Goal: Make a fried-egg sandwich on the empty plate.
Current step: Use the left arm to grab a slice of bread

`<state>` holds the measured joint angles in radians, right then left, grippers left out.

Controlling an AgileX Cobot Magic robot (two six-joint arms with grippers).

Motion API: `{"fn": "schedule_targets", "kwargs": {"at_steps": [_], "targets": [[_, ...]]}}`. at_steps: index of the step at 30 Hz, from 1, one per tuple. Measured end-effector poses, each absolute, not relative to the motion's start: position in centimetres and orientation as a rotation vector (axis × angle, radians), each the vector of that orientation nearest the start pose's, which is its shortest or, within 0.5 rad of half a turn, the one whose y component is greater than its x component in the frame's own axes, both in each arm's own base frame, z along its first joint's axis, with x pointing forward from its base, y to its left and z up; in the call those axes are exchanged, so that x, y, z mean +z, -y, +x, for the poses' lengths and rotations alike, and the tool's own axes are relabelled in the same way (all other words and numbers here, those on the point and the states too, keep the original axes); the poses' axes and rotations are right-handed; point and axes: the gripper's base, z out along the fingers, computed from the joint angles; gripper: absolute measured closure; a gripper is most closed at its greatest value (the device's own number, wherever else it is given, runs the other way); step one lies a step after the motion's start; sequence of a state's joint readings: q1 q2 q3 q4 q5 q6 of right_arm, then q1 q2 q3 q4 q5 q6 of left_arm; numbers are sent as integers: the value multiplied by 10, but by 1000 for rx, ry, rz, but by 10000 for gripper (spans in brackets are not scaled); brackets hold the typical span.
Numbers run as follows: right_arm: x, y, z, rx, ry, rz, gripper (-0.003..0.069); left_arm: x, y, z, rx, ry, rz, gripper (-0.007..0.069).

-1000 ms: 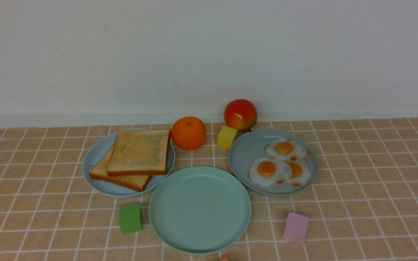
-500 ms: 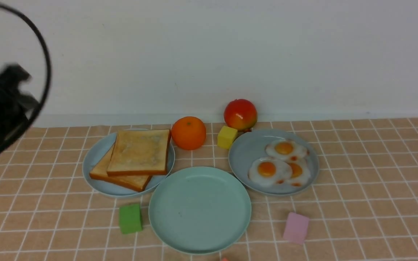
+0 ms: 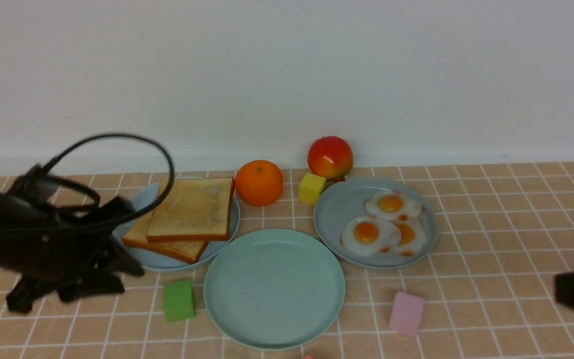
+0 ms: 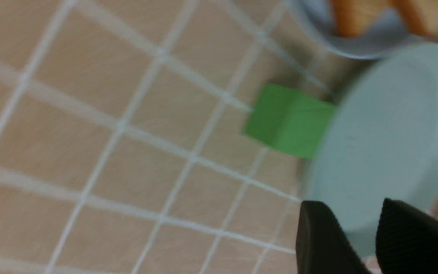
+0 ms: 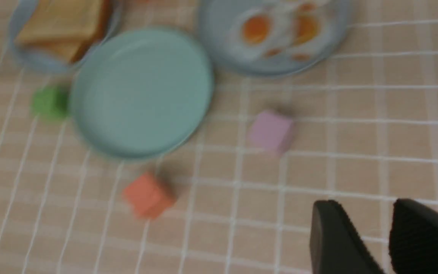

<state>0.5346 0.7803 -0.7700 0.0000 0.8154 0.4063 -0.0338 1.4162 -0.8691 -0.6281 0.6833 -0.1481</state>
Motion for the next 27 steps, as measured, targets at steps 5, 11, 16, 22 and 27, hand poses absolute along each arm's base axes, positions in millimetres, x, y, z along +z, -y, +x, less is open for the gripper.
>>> {"fn": "schedule_targets", "kwargs": {"at_steps": [5, 11, 16, 22, 27], "targets": [[326, -89, 112, 569, -2371, -373, 417, 277, 46, 288, -729, -2513, -439, 386], [327, -105, 96, 749, -2359, -621, 417, 309, 46, 334, -699, -2416, -340, 386], [328, -106, 96, 744, -2319, -686, 417, 284, 45, 378, -650, -2484, -359, 386], [329, -107, 97, 744, -2305, -682, 417, 242, 41, 414, -546, -2578, -326, 386], [329, -106, 98, 735, -2297, -682, 417, 209, 37, 428, -458, -2613, -313, 386]]}}
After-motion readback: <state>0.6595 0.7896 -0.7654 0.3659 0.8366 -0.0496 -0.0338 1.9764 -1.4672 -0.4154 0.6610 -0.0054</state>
